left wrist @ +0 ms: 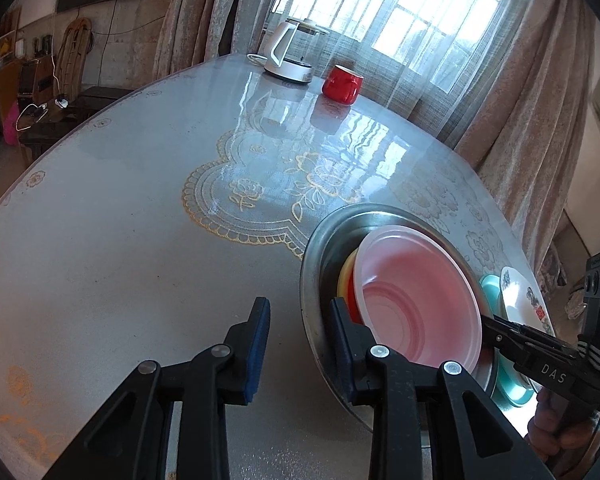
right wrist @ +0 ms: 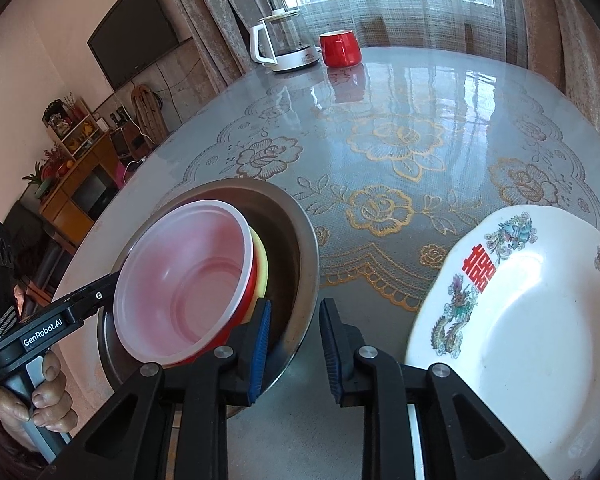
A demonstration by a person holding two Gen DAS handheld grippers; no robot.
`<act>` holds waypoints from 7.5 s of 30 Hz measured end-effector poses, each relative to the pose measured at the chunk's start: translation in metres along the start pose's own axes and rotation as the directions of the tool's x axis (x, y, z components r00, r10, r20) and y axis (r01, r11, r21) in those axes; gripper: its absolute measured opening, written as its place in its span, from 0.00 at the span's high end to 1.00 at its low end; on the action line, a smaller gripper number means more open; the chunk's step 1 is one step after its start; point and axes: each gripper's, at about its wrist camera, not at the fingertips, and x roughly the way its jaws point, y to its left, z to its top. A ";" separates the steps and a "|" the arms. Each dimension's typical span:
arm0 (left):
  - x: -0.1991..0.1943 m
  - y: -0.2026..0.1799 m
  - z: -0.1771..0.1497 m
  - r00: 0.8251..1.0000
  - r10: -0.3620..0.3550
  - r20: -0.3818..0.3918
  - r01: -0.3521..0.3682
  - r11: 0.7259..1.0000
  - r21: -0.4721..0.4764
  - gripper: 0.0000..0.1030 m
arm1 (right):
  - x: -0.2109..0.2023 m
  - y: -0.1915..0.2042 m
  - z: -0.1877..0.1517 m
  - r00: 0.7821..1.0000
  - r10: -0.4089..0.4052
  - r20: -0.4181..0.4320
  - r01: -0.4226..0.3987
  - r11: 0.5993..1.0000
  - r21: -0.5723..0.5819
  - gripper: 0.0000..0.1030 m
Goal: Organize plates and bowls
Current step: 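Lift the steel basin with the bowls and carry it toward the plate stack, then lower the steel basin onto the white plate stack with the right gripper, then open the right gripper and release the steel basin rim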
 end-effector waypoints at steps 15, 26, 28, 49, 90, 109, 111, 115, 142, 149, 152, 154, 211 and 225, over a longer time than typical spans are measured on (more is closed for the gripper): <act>-0.021 -0.005 -0.011 0.999 0.033 0.020 -0.035 0.996 0.087 0.80 | 0.005 0.015 -0.001 0.999 0.030 -0.028 -0.031 0.999 -0.028 0.78; -0.028 -0.008 -0.022 0.999 0.031 0.031 -0.034 0.994 0.107 0.80 | 0.010 0.018 -0.007 0.998 0.048 -0.029 -0.049 0.999 -0.021 0.78; -0.029 -0.009 -0.024 0.999 0.032 0.033 -0.035 0.993 0.111 0.80 | 0.009 0.017 -0.009 0.999 0.048 -0.025 -0.049 0.999 -0.023 0.78; -0.028 -0.020 -0.030 0.990 0.110 0.084 -0.123 0.978 0.171 0.79 | 0.005 0.016 -0.016 0.997 0.071 -0.008 -0.071 0.997 -0.006 0.78; -0.054 -0.023 -0.045 0.995 0.029 0.099 -0.044 0.986 0.159 0.79 | -0.016 0.020 -0.024 0.997 0.078 0.026 -0.077 0.996 -0.044 0.76; -0.062 -0.080 -0.019 0.988 -0.082 0.129 0.048 0.969 0.242 0.78 | -0.076 -0.016 -0.025 0.987 0.035 0.156 -0.040 0.999 0.029 0.76; -0.061 -0.093 -0.015 0.987 -0.098 0.128 0.062 0.962 0.265 0.78 | -0.085 -0.024 -0.025 0.984 0.019 0.174 -0.027 0.999 0.045 0.76; -0.052 -0.119 -0.009 0.984 -0.133 0.116 0.092 0.948 0.303 0.78 | -0.104 -0.041 -0.028 0.978 -0.029 0.208 0.013 0.997 0.078 0.76; 0.026 -0.223 -0.020 0.977 -0.193 -0.092 0.213 0.893 0.395 0.76 | -0.135 -0.140 -0.049 0.947 -0.256 0.196 0.186 0.930 0.318 0.76; 0.030 -0.225 -0.029 0.978 -0.179 -0.105 0.206 0.890 0.406 0.75 | -0.129 -0.146 -0.054 0.948 -0.263 0.181 0.194 0.925 0.325 0.76; 0.030 -0.227 -0.029 0.978 -0.178 -0.105 0.206 0.888 0.411 0.75 | -0.130 -0.147 -0.055 0.946 -0.269 0.182 0.200 0.924 0.325 0.76; 0.029 -0.227 -0.030 0.979 -0.175 -0.103 0.203 0.887 0.414 0.75 | -0.129 -0.147 -0.056 0.946 -0.270 0.180 0.202 0.924 0.325 0.76; 0.020 -0.233 -0.038 0.989 -0.136 -0.056 0.147 0.881 0.449 0.75 | -0.138 -0.153 -0.069 0.940 -0.276 0.200 0.189 0.910 0.369 0.79; 0.018 -0.231 -0.041 0.989 -0.138 -0.061 0.151 0.887 0.436 0.75 | -0.136 -0.151 -0.071 0.945 -0.258 0.200 0.168 0.910 0.378 0.77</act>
